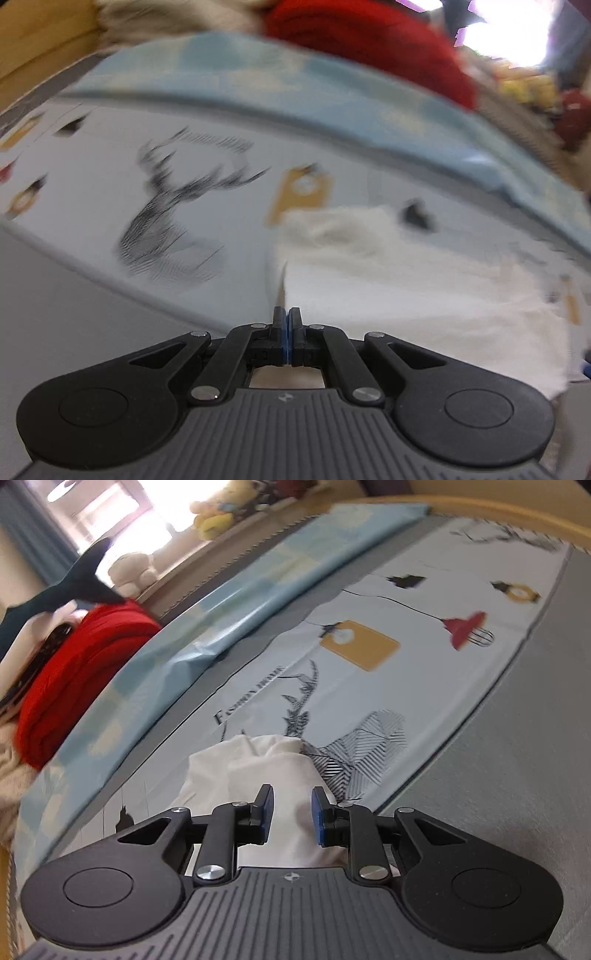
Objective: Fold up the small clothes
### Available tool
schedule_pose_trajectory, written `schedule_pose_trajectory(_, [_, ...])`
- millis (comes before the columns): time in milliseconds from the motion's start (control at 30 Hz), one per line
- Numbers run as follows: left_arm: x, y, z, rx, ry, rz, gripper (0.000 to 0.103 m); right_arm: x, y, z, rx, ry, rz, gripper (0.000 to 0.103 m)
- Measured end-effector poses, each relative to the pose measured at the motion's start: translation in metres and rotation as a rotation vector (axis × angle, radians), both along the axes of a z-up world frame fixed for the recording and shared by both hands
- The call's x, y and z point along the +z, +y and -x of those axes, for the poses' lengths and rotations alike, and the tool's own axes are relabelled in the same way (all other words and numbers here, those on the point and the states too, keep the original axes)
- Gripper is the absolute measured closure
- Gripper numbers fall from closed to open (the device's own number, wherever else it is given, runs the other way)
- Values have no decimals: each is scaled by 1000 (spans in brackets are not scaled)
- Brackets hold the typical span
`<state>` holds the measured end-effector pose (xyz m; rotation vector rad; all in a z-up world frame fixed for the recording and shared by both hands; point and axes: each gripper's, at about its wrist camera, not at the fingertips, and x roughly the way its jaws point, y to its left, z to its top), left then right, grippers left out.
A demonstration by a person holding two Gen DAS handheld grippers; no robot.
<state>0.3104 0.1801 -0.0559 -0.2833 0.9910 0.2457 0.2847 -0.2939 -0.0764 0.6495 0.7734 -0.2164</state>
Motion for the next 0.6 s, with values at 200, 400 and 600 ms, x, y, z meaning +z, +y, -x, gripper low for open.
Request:
schedule_pose_trajectory(200, [7, -13, -9, -60, -52, -53, 102, -40, 6, -13, 30, 272, 50, 76])
schedule_pose_trajectory(400, [-57, -20, -28, -159, 209, 129, 89, -24, -3, -11, -38, 201, 57, 74])
schedule_pose_trajectory(600, [-55, -19, -26, -178, 184, 116, 87, -1, -17, -37, 22, 10, 17, 74])
